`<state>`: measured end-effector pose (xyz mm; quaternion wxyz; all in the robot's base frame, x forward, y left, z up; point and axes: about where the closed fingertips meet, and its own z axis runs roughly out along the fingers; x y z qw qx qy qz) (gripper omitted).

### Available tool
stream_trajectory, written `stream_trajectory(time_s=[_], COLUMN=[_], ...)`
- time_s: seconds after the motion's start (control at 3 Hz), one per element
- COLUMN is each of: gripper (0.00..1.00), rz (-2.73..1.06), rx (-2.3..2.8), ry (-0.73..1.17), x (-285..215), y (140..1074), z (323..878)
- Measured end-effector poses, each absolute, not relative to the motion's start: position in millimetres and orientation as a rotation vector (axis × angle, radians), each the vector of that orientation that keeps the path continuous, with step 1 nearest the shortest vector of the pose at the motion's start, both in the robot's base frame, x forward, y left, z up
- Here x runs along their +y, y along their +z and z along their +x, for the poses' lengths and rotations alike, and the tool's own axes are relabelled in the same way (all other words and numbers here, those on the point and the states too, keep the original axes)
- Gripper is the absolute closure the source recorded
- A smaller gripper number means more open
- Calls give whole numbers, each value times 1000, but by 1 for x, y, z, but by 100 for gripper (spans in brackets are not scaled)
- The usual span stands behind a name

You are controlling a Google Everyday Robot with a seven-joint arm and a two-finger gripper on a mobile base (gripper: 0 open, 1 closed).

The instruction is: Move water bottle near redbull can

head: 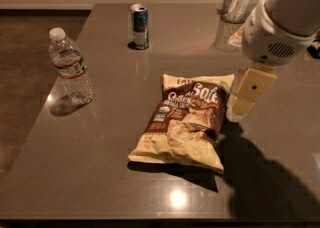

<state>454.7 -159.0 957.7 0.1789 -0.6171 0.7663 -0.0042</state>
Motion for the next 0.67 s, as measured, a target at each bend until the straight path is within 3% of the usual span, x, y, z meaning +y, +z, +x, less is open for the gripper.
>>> stream_trajectory(time_s=[0.67], gripper=[0], rz=[-1734], rx=[2079], ry=[199], x=[-59], y=[936], z=[481])
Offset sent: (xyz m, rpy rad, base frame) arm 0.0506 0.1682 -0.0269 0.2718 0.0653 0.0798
